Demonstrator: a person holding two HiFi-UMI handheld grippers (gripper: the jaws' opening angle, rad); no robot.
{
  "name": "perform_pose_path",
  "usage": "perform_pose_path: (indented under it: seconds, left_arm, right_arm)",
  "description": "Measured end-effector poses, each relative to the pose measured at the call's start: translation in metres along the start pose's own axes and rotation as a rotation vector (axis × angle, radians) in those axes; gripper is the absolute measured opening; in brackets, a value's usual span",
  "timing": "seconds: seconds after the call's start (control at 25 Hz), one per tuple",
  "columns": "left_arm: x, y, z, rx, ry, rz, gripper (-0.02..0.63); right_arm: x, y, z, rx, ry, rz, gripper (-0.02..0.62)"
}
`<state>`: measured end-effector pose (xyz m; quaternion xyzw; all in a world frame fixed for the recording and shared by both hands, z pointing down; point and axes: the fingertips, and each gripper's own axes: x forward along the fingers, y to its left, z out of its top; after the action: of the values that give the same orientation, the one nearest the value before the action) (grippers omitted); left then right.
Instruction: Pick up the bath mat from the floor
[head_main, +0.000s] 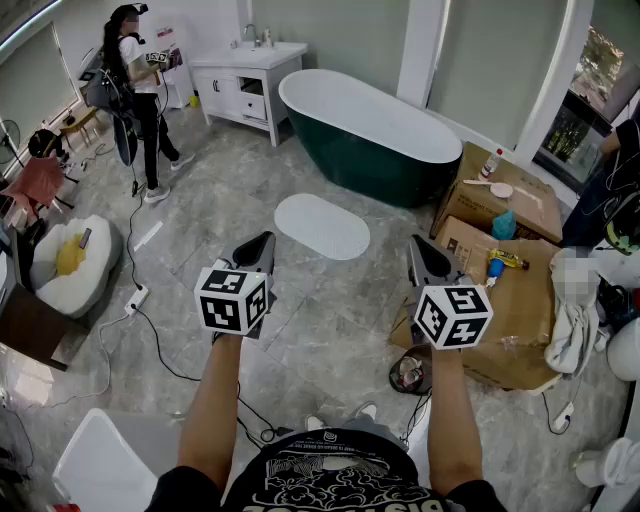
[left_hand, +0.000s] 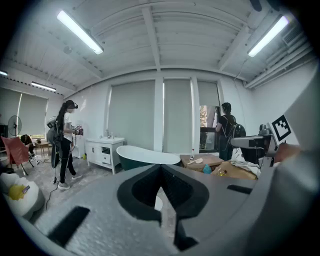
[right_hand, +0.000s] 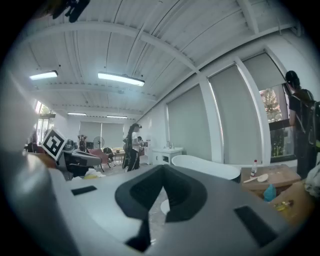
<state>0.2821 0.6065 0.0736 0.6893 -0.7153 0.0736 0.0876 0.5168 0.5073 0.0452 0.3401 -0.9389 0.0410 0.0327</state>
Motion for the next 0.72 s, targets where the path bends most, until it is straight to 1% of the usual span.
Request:
perform_pose_path:
  seconds: [0.24,0.32,0.44,0.6,0.72]
  left_arm:
    - [0.001,0.011,0.005,0.012,-0.021,-0.009,0.006]
    - [0.002,0.013,0.005,0.009,-0.026,-0.02,0.025]
    - [0.007,0.014,0.003,0.008,-0.025,-0.036,0.034]
    - [0.017,0.018,0.001,-0.01,-0.025,-0.047,0.051]
    - [0.024,0.026,0.002,-0.015,-0.028,-0.048,0.075]
  right_arm:
    - [0.004,0.01,-0.001,-0.009,0.005,-0.009,0.006]
    - [0.004,0.012,-0.003,-0.006,0.01,-0.016,0.006]
    - [0.005,0.01,-0.005,-0.001,0.008,-0.028,0.011]
    - [0.01,0.004,-0.005,0.006,0.008,-0.041,0.026]
    - [0.018,0.003,-0.004,0.013,0.007,-0.045,0.044]
